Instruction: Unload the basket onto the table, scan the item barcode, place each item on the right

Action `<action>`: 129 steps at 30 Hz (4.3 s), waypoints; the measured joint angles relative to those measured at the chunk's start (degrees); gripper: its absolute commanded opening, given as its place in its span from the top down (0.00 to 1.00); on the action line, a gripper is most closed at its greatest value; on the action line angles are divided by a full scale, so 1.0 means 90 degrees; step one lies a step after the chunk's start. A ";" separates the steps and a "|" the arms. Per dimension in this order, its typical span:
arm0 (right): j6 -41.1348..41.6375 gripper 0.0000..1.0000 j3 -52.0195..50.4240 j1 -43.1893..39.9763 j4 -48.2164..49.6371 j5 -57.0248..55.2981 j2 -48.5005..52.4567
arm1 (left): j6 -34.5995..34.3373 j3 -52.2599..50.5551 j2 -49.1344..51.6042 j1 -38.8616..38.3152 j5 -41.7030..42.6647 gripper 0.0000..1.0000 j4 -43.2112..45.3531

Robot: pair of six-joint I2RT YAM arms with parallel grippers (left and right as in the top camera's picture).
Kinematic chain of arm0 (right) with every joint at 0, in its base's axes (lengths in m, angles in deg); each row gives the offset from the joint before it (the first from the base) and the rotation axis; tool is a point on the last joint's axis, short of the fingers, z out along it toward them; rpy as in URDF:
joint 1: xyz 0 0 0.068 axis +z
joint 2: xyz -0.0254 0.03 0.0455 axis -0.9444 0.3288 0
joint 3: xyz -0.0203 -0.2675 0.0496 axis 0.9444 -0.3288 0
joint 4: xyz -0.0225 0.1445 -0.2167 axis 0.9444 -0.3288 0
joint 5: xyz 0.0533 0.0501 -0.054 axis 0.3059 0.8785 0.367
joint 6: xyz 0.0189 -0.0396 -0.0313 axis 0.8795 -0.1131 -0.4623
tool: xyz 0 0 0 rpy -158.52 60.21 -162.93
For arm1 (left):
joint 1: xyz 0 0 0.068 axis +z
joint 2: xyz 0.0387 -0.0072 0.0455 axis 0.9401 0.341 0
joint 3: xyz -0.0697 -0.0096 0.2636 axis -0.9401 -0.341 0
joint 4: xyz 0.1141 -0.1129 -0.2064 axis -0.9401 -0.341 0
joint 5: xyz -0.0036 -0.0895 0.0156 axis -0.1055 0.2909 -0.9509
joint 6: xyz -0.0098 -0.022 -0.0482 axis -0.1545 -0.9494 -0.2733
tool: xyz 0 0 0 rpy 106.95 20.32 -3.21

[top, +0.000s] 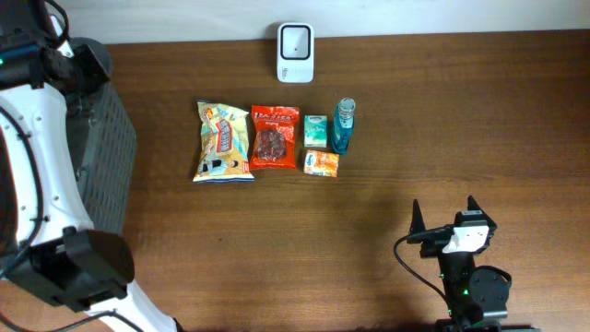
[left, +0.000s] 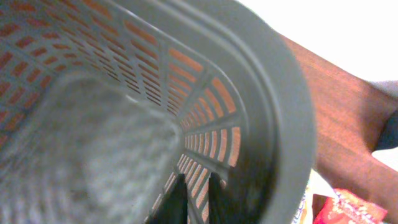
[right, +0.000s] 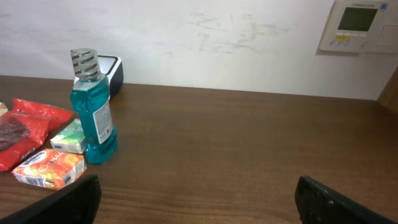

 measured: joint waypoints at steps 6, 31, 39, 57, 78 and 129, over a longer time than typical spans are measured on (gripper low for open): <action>0.0000 0.02 0.0000 0.0000 0.0000 0.0000 0.0000 | 0.0061 0.0000 -0.1095 0.0000 -0.0056 0.01 -0.0117; -0.0005 0.02 0.0000 0.0000 0.0022 0.0000 0.0000 | 0.0092 -0.3310 -0.2460 -0.3466 0.1107 0.01 0.0330; 0.0209 0.02 -0.0017 0.0000 0.2589 0.4612 0.0002 | 0.0063 -0.3478 -0.1972 -0.3434 0.0760 0.01 0.0517; 0.1409 0.02 0.6858 0.0114 -0.2856 0.5498 0.7558 | -0.0617 -0.3514 -0.1132 -0.2667 -0.0117 0.01 0.1103; 0.2266 0.43 0.9391 0.1991 -0.2980 -0.0126 1.1305 | -0.0634 -0.3514 -0.1132 -0.2667 -0.0117 0.01 0.1100; 0.3072 0.13 0.9712 -0.0265 -0.6958 0.0896 1.2002 | -0.0634 -0.3514 -0.1132 -0.2667 -0.0117 0.01 0.1098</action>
